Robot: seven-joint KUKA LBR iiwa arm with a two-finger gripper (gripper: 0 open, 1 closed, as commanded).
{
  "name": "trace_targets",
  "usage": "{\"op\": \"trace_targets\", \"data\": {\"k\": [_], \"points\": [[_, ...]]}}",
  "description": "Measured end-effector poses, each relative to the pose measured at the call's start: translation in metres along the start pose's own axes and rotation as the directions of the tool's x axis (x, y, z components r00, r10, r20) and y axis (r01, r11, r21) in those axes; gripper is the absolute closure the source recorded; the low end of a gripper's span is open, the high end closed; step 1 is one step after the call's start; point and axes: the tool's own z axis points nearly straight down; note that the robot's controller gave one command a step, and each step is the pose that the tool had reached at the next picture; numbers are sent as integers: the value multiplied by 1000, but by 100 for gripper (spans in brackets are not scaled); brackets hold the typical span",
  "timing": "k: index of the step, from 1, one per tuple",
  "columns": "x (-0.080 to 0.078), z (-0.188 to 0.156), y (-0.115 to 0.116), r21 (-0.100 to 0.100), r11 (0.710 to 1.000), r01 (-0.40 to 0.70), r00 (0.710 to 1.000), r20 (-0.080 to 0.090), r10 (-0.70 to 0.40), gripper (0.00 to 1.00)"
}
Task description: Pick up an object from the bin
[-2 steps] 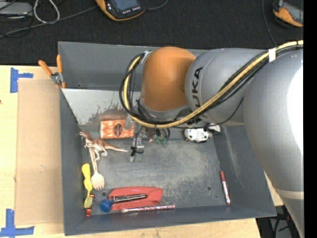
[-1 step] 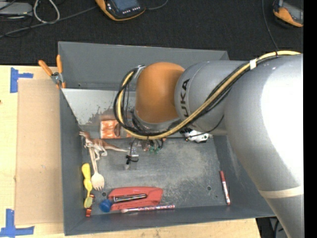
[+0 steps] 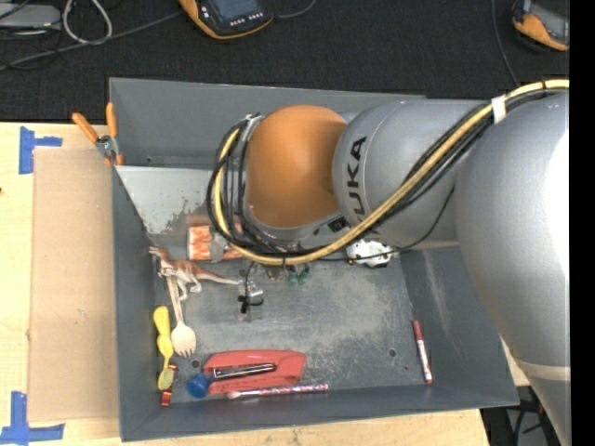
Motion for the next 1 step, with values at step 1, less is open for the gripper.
{"op": "trace_targets", "data": {"k": [1], "points": [[57, 5, -4, 0, 986, 166, 986, -3, -166, 0]]}}
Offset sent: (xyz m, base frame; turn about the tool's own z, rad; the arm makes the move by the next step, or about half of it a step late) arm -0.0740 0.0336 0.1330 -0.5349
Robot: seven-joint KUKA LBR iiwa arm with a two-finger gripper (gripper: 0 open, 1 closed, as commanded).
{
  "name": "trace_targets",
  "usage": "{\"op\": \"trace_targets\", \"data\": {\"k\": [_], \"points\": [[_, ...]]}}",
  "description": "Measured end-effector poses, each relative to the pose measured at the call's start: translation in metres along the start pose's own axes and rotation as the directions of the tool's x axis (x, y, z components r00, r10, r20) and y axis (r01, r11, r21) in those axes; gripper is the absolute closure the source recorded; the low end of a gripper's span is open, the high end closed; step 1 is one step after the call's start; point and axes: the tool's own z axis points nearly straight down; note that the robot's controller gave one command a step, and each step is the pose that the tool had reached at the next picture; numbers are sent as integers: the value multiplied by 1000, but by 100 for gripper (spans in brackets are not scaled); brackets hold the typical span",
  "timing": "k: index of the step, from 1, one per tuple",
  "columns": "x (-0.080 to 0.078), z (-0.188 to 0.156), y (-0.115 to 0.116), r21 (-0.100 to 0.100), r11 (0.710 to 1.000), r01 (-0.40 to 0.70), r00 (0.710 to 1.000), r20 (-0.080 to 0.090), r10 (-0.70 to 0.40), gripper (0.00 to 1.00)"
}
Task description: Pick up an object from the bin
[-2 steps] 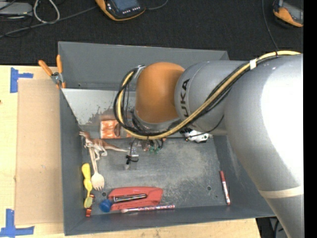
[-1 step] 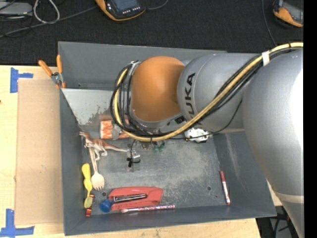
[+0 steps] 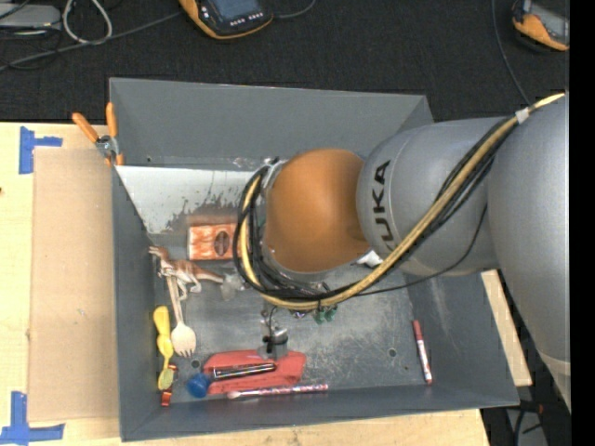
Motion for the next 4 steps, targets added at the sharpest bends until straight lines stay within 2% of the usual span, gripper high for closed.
{"op": "trace_targets", "data": {"k": [1, 2, 3, 4], "points": [[8, -50, 22, -1, 993, 117, 993, -2, -117, 0], [22, -18, 39, 0, 994, 113, 994, -1, -113, 0], [33, -2, 58, -1, 990, 144, 990, 0, -144, 0], [44, 9, 32, -2, 998, 58, 998, -1, -58, 0]]}}
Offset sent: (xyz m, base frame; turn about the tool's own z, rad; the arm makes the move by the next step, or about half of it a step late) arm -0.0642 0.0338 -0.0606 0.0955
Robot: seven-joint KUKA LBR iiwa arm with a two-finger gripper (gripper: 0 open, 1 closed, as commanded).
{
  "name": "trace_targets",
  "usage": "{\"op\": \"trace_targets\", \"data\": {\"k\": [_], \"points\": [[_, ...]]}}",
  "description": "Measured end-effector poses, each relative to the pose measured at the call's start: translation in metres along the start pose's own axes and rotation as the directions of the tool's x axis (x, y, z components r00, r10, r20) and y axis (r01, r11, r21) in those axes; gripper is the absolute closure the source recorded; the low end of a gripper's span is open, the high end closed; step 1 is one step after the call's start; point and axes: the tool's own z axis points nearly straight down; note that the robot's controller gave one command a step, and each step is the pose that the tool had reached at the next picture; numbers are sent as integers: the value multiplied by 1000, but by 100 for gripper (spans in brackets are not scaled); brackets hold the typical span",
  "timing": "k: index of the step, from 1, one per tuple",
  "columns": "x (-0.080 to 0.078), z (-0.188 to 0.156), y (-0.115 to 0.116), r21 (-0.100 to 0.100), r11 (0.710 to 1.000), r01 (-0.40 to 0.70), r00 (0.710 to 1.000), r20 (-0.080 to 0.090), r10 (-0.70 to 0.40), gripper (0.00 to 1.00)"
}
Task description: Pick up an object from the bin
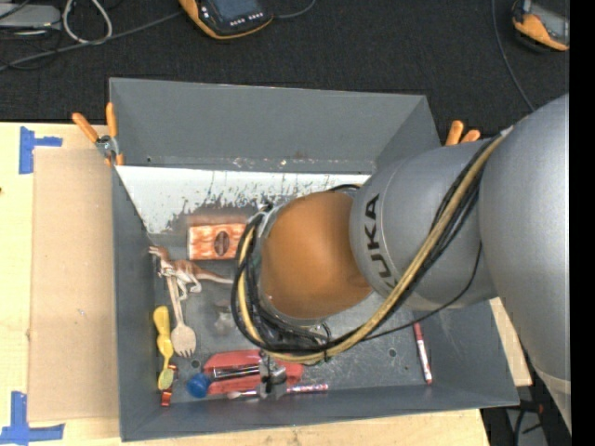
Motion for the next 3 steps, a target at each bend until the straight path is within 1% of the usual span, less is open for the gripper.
{"op": "trace_targets", "data": {"k": [1, 2, 3], "points": [[1, 4, -17, -1, 986, -169, 986, 2, 169, 0], [4, 15, -21, -2, 999, -54, 999, -2, 54, 0], [17, 30, -28, -2, 947, -321, 947, -2, 321, 0]]}}
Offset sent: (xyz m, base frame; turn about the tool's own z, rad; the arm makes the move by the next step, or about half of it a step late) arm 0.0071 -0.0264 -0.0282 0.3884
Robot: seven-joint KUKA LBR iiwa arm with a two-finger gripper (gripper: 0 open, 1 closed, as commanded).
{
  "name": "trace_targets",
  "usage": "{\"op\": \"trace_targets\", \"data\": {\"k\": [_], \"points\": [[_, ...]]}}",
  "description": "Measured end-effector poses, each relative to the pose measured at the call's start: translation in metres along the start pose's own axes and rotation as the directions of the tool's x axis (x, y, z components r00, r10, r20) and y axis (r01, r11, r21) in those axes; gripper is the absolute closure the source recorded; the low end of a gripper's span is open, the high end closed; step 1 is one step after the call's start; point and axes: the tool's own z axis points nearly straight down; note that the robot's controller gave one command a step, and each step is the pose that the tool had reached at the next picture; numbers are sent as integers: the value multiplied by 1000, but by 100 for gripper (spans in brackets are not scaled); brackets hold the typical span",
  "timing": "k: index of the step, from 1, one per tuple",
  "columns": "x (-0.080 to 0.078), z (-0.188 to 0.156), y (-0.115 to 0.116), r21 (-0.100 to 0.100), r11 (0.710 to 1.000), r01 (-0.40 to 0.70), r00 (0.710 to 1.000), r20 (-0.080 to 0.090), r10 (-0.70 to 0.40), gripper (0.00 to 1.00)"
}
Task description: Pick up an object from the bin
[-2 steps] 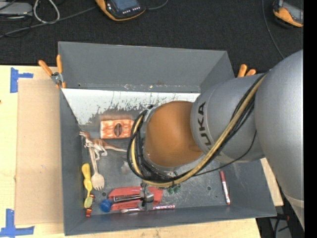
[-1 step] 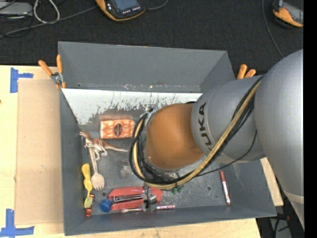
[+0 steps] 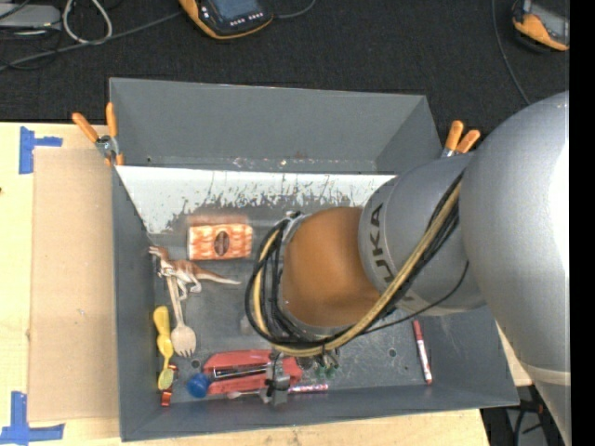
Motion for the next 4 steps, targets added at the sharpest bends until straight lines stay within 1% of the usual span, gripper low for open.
{"op": "trace_targets", "data": {"k": [1, 2, 3, 4], "points": [[14, 22, -55, -1, 1000, -16, 1000, 4, 16, 100], [14, 22, -55, -1, 1000, -17, 1000, 4, 17, 100], [13, -41, -57, -1, 1000, -10, 1000, 0, 10, 100], [-9, -95, -76, -1, 1000, 1, 1000, -12, -1, 100]]}}
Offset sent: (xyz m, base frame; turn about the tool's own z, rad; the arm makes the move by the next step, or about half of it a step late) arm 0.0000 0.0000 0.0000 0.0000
